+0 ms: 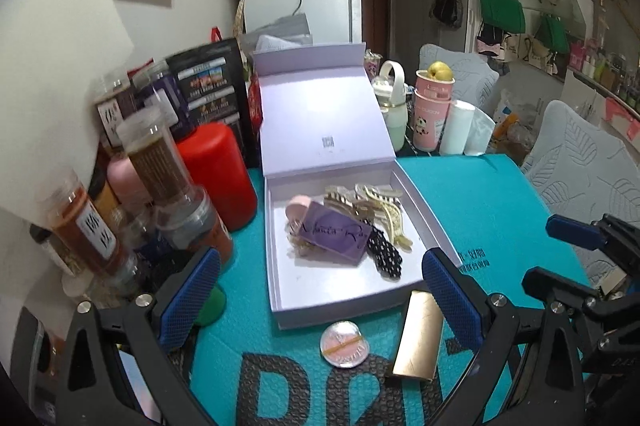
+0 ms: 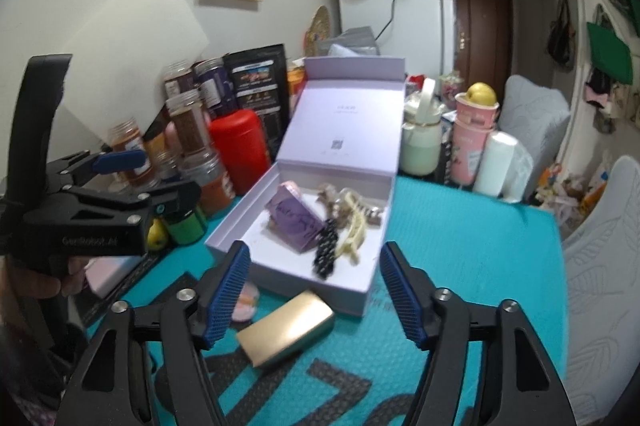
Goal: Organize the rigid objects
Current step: 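Withdraw both tools from the gift box toward the blush compact and gold case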
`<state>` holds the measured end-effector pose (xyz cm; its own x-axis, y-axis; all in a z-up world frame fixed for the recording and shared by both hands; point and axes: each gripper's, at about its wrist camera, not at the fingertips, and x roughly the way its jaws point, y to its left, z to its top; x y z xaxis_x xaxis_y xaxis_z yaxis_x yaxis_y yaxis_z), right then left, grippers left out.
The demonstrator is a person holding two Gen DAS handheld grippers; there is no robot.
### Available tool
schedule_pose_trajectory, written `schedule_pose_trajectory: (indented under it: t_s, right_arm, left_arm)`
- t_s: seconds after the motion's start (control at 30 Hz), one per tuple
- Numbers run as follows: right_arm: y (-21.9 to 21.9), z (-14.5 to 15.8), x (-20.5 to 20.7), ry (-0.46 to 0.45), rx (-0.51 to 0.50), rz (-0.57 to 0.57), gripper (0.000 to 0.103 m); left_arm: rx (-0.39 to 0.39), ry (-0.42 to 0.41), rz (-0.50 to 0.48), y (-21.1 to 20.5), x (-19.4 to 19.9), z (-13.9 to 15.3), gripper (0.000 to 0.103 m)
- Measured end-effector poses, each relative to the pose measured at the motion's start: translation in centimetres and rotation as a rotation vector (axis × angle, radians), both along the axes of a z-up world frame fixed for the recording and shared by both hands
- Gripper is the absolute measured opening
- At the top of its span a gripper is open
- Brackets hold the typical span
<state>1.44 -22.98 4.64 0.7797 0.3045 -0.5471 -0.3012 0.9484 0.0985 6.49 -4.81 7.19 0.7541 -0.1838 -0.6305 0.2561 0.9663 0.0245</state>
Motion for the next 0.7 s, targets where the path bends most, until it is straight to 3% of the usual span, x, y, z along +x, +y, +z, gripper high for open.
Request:
schedule_pose_trajectory:
  t_s: [0.17,0.27,0.7]
  right_arm:
    - [0.2,-1.5,-0.4,0.04,0.042,0.009,0.07]
    - [0.3,-2.4,-0.5,0.054,0.07,0.02,0.077]
    - [1.2,-5.9,-0.3,0.143,0.112,0.004,0.077]
  left_arm:
    - [-0.006,0.004,0.004,0.2,-0.9,-1.3,0.103]
    - [-0.018,0.016,0.008,0.5,-1.3,-2.1,0.103]
    - [-0.068,0.12,0.016,2.1,-1.7,-6.3,0.103]
